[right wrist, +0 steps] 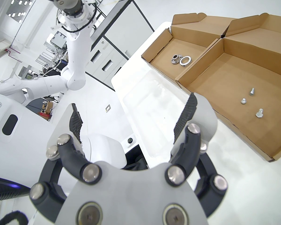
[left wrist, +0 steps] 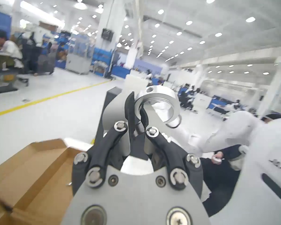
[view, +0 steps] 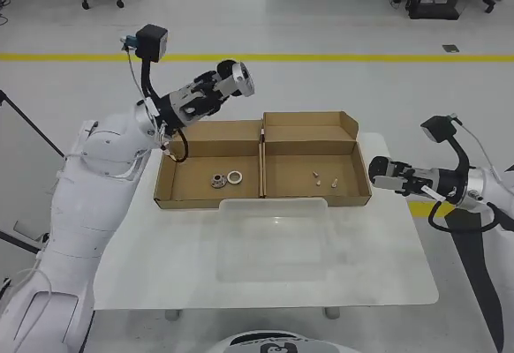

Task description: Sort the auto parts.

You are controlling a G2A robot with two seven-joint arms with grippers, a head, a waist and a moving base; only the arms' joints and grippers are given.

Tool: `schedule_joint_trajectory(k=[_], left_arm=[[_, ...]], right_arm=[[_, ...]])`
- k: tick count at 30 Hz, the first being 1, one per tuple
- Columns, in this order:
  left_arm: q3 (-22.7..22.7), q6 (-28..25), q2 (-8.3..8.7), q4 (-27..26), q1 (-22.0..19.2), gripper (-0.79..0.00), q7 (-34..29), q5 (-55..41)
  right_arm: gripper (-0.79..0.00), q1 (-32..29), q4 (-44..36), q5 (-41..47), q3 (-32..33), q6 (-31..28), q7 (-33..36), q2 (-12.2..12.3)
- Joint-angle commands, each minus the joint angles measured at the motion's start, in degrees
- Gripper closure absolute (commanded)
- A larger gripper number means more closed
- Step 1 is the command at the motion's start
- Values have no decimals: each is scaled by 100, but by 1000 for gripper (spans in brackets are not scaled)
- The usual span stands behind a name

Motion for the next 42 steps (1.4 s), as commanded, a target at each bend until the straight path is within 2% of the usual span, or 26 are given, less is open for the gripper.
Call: schedule_joint_trajectory(k=[1, 5, 13, 17, 31, 33, 42], left_arm=[[49, 430, 25, 185, -221, 0, -314, 943], [231, 822, 92, 351, -412, 0, -1056, 2482], [481, 1150, 159, 515, -469, 0, -2015, 3428], [763, 1189, 158, 730, -603, 0, -2462, 3971], [1858, 1097, -73, 2054, -1242, 0, -2935, 4811], [2043, 1094, -113, 2242, -1299, 0, -2882, 5114], [2544, 1177, -355, 3261, -1632, 0, -2638, 5369]], right_arm=[[-785, 0, 0, 1, 0, 0, 0, 0], [-785, 0, 0, 1, 0, 0, 0, 0], [-785, 0, 0, 1, 0, 0, 0, 0], [-785, 0, 0, 1, 0, 0, 0, 0], [-785, 0, 0, 1, 0, 0, 0, 0], [-785, 0, 0, 1, 0, 0, 0, 0], [-785, 0, 0, 1, 0, 0, 0, 0]])
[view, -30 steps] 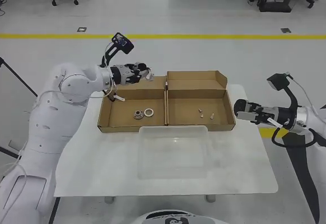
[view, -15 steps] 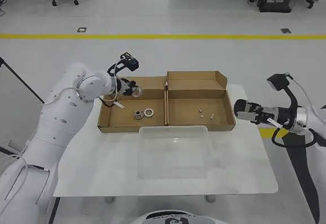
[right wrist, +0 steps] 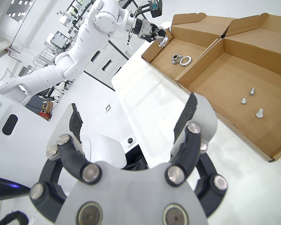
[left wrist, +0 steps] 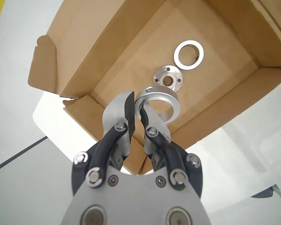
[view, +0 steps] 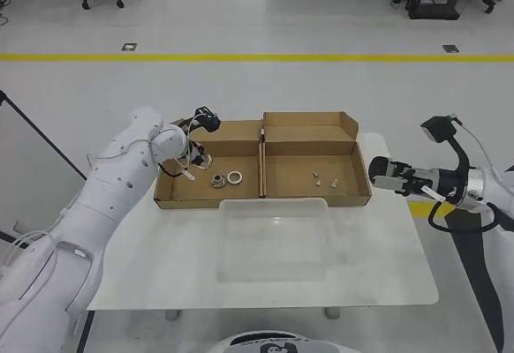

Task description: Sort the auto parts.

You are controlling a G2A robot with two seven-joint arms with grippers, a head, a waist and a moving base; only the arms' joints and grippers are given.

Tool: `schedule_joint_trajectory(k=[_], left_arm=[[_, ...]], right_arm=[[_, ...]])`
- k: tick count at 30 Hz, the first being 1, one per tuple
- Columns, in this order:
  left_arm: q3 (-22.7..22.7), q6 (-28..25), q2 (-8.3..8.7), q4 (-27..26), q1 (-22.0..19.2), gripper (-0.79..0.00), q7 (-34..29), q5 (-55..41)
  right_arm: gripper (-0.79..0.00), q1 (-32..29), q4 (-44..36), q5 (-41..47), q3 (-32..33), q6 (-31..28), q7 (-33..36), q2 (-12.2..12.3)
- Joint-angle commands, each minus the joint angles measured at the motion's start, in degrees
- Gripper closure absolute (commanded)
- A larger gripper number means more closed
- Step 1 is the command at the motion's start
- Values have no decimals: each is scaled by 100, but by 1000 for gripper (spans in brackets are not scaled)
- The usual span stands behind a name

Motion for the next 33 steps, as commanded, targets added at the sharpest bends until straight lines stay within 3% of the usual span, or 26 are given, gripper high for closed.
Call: schedule_joint_trajectory(k=[1, 18, 33], left_arm=[[88, 18, -61, 244, -84, 0, 37, -11], [536, -156, -432, 1965, -488, 0, 310, 68], [741, -479, -694, 2704, -585, 0, 551, 31]], right_arm=[[-785, 0, 0, 1, 0, 0, 0, 0], [-785, 0, 0, 1, 0, 0, 0, 0], [-785, 0, 0, 1, 0, 0, 0, 0]])
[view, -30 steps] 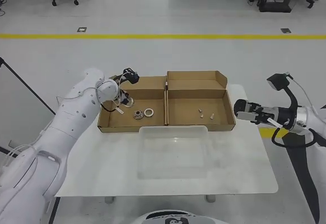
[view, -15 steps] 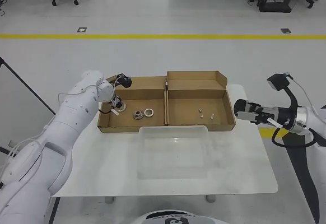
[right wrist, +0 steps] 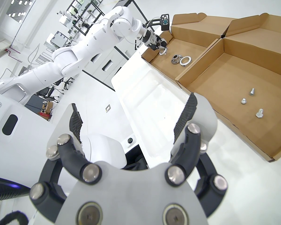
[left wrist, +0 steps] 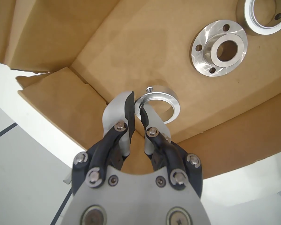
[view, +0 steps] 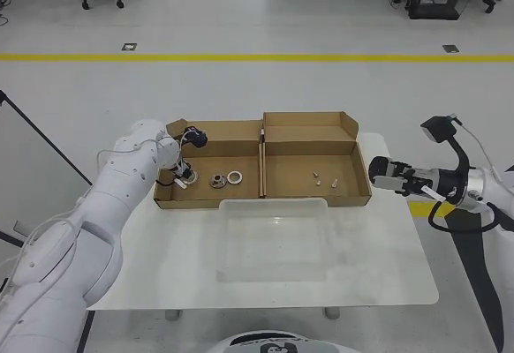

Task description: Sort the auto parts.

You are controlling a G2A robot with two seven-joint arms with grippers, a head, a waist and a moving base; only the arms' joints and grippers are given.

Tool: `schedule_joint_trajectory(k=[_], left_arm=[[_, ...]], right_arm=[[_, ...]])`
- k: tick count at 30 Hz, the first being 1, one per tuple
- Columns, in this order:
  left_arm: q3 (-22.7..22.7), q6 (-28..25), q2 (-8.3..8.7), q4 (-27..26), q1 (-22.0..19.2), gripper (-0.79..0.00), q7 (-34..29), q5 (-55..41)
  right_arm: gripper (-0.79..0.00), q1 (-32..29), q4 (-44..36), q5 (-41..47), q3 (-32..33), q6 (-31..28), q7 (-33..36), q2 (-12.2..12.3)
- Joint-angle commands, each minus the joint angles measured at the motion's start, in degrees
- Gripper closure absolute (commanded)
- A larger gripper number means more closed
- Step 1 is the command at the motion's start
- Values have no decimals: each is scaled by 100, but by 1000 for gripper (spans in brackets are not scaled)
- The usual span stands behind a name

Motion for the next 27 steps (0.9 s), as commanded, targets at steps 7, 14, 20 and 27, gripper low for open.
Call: schedule_joint_trajectory(k=[7, 14, 20, 27], left_arm=[[36, -189, -128, 312, -106, -588, -42, -144], [13, -187, -215, 485, -235, -785, 83, -253], [-257, -127, -187, 76, -445, -785, 486, -577], [-782, -516, 101, -1314, -193, -785, 550, -974]], right_arm=[[-785, 0, 0, 1, 0, 0, 0, 0], [-785, 0, 0, 1, 0, 0, 0, 0], [-785, 0, 0, 1, 0, 0, 0, 0], [-785, 0, 0, 1, 0, 0, 0, 0]])
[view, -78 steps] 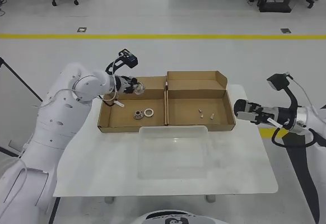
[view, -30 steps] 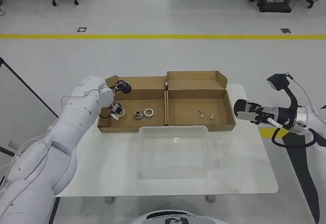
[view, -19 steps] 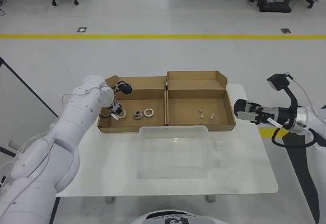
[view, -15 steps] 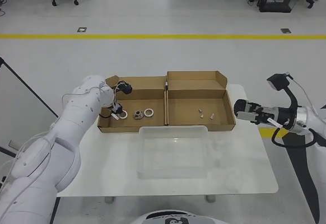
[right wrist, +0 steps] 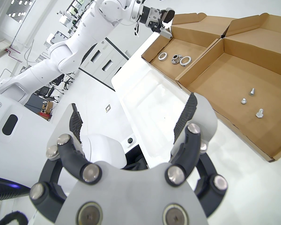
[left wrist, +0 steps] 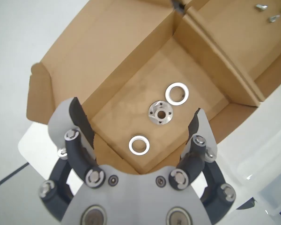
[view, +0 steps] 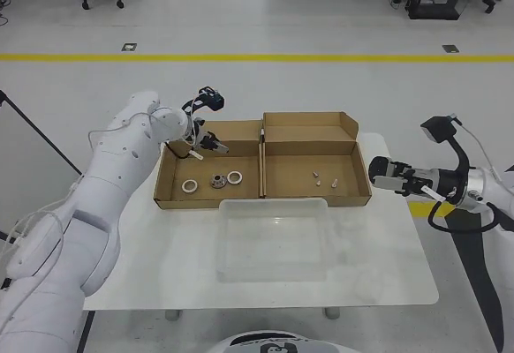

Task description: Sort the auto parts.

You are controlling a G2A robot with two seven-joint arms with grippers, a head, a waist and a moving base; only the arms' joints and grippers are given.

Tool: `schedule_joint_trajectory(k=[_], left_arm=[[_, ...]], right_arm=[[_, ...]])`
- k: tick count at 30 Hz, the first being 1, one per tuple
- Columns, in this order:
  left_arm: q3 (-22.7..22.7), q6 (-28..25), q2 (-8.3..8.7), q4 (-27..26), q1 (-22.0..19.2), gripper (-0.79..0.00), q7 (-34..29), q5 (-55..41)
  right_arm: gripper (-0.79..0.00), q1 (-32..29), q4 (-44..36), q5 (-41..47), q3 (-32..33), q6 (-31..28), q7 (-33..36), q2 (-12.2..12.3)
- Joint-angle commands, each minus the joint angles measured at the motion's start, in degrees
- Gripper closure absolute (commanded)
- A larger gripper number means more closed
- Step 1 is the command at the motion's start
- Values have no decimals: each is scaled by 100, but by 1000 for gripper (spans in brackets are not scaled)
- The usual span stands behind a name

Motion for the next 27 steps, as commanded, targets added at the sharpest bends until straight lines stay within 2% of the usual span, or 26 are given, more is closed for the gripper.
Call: schedule_joint_trajectory(k=[1, 3, 8, 10, 13, 17, 21, 23, 27], left_arm=[[-243, -74, 136, -672, 220, -785, -83, -181], [-524, -21, 291, -1428, 472, -785, -244, -258], [-1453, 327, 684, -3531, 1555, -785, -595, -651], [-1778, 445, 801, -4296, 2000, -785, -737, -798], [-2210, 600, 927, -5174, 2559, -785, -826, -1095], [-2670, 690, 1026, -5958, 3144, -785, -675, -1702], [-2996, 712, 1102, -6513, 3511, -785, -681, -2107], [-3067, 756, 1135, -6709, 3636, -785, -831, -2200], [-3072, 758, 1137, -6721, 3642, -785, -842, -2206]], right_arm=[[-785, 0, 0, 1, 0, 0, 0, 0], [-785, 0, 0, 1, 0, 0, 0, 0], [-785, 0, 0, 1, 0, 0, 0, 0], [-785, 0, 0, 1, 0, 0, 0, 0], [-785, 0, 0, 1, 0, 0, 0, 0], [-785, 0, 0, 1, 0, 0, 0, 0], [-785, 0, 0, 1, 0, 0, 0, 0], [-785, 0, 0, 1, 0, 0, 0, 0], [-785, 0, 0, 0, 0, 0, 0, 0]])
